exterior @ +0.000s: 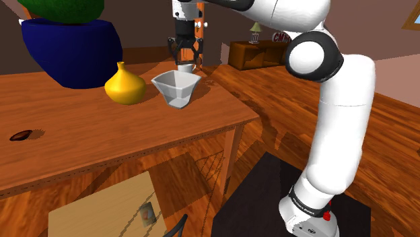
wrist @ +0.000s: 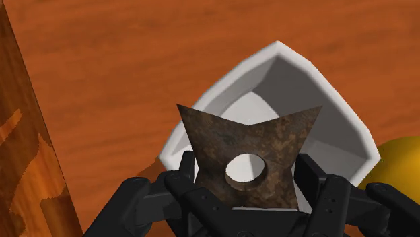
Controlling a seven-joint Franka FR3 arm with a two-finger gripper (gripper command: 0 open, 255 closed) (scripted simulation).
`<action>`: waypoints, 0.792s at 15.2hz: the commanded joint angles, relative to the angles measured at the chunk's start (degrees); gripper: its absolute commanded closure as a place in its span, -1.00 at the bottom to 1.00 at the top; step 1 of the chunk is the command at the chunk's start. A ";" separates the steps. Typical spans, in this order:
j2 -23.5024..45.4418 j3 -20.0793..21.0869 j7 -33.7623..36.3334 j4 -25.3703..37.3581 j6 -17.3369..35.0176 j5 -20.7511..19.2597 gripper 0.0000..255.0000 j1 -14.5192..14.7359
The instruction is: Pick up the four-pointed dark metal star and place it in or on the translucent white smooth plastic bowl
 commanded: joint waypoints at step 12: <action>7.97 0.32 1.99 4.90 2.95 -1.55 1.00 2.13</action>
